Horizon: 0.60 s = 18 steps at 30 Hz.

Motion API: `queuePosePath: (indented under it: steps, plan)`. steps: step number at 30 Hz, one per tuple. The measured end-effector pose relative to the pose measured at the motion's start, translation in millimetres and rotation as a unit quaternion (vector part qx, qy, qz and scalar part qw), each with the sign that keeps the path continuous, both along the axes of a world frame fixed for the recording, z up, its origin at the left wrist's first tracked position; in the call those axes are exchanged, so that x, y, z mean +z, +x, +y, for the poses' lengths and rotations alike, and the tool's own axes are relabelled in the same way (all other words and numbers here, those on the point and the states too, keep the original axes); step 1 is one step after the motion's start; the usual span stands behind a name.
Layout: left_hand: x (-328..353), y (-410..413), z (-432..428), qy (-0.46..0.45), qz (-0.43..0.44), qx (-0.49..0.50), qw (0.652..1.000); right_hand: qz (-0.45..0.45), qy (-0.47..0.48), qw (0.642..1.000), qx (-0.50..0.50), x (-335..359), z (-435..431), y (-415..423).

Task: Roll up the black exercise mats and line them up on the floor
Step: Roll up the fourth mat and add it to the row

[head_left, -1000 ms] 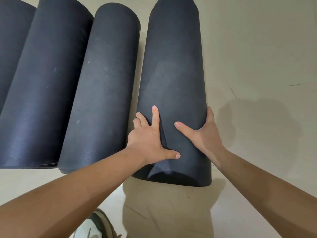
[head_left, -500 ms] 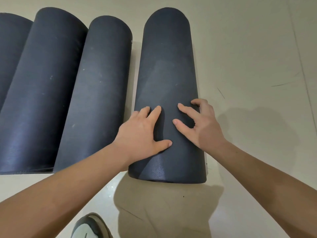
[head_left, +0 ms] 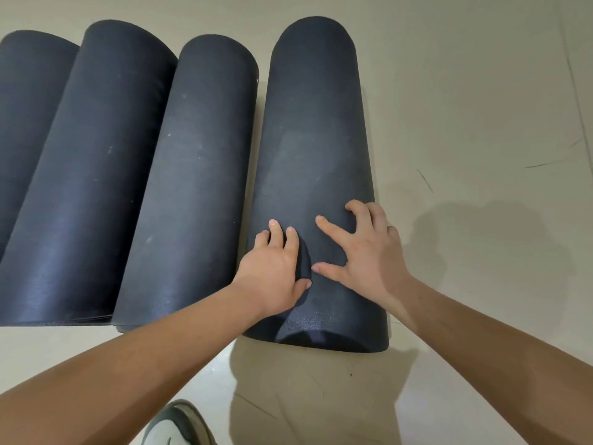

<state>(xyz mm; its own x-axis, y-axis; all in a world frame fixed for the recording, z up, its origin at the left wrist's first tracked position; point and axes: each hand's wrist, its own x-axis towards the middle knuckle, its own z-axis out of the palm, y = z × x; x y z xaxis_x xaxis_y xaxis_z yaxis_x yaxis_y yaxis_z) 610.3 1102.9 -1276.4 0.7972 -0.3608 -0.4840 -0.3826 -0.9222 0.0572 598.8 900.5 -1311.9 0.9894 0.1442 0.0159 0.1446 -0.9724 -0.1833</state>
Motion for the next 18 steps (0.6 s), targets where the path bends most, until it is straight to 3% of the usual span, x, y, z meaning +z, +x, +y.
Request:
queuePosePath:
  steps: [5,12,15,18]
  plan:
    - [9,-3,14,-0.036,0.000,0.018,0.999,0.047,0.031,0.998,-0.008,16,1,0]
    - [47,-2,26,-0.148,-0.038,0.047,0.987,0.032,0.216,0.974,-0.056,33,-5,-8]
    - [52,0,24,-0.184,-0.038,0.063,0.980,0.037,0.218,0.973,-0.072,33,-4,-7]
    - [40,-2,18,-0.162,0.002,0.093,0.982,0.046,0.183,0.980,-0.059,36,4,-7]
